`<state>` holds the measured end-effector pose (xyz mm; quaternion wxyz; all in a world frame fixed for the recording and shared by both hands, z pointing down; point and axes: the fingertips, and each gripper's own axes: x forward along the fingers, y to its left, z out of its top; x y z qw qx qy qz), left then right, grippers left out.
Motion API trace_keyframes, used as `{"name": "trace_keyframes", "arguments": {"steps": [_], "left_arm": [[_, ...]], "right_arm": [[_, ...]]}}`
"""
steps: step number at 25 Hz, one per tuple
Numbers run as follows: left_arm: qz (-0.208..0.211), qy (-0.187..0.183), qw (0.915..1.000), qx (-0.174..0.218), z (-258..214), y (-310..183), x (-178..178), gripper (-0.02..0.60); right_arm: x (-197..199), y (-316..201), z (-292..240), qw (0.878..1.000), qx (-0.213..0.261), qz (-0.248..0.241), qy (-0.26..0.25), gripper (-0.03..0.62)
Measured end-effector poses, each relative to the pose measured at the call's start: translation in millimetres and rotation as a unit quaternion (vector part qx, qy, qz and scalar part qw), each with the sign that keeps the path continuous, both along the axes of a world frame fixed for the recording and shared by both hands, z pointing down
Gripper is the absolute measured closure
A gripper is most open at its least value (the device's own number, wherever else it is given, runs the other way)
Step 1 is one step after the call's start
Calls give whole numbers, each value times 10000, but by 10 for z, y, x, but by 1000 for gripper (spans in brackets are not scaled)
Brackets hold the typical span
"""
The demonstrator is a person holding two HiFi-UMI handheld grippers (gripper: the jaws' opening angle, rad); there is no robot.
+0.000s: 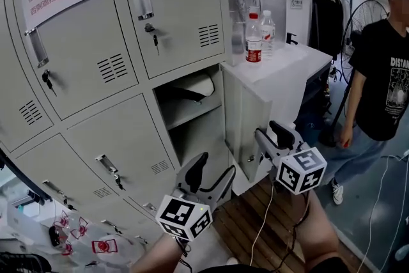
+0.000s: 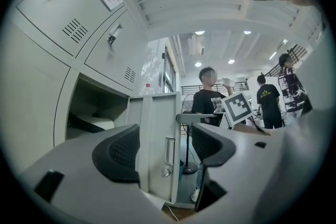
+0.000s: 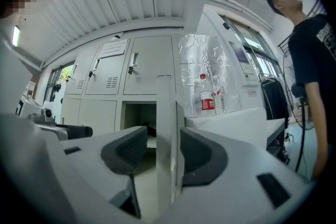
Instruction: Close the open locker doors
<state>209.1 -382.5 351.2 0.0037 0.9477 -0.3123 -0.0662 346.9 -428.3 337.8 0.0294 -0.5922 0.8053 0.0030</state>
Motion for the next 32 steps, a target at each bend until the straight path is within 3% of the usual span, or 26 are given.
{"name": "trace_keyframes", "arguments": {"steps": [9,15,32], "left_arm": [[-384,40,9992,37,-18,-82,-25,281],[-477,17,9988,47,-39,-153,-125,281],[-290,-57,9996,-35,-7,-436,-492,281]], "right_arm": [[-97,-172,25,9993,38,-291,251,408],[-226,-208,24,9989,80,-406,228,465],[-759,-265,14,9995,197,-266,15,447]]}}
